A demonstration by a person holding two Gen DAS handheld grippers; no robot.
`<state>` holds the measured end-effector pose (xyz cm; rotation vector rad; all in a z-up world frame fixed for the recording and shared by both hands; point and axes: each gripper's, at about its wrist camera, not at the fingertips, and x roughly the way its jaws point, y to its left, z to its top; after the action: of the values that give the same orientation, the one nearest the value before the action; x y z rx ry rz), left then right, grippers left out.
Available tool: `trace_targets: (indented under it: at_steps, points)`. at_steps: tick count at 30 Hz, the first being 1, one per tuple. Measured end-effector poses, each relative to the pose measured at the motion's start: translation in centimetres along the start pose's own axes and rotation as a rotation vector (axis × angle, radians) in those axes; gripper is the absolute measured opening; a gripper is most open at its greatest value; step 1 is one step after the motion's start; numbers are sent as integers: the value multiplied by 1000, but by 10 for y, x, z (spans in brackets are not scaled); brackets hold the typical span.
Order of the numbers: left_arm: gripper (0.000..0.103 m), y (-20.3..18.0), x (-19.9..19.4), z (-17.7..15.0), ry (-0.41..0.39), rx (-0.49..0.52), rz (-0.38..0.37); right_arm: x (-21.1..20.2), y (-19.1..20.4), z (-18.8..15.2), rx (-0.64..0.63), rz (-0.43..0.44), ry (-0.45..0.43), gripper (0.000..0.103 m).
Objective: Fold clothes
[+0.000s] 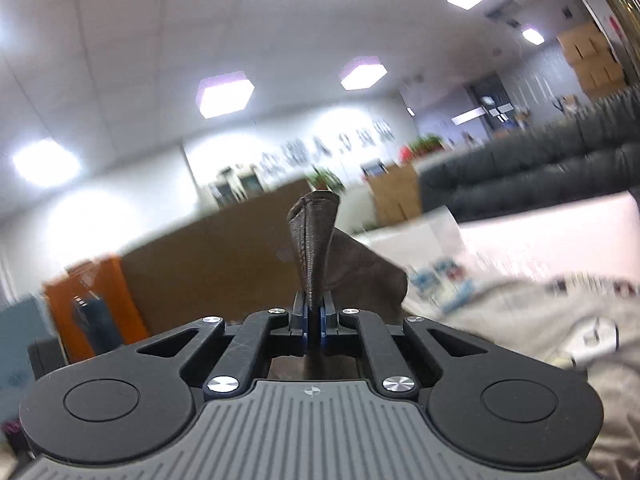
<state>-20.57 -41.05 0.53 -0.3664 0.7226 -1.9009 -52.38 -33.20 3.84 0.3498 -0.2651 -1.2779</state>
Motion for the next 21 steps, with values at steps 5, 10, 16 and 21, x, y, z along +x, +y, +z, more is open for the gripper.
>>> trace_targets:
  at_steps: [5,10,16,21]
  points:
    - [10,-21,-61,21,-114,78,-20,-25,29,24,20,142,-66,5]
    - [10,-15,-142,52,-266,158,114,-21,71,24,56,327,-16,5]
    - [10,16,-244,81,-442,223,385,19,158,1,31,475,72,5]
    - [10,33,-327,91,-561,268,612,48,198,-22,54,526,120,4]
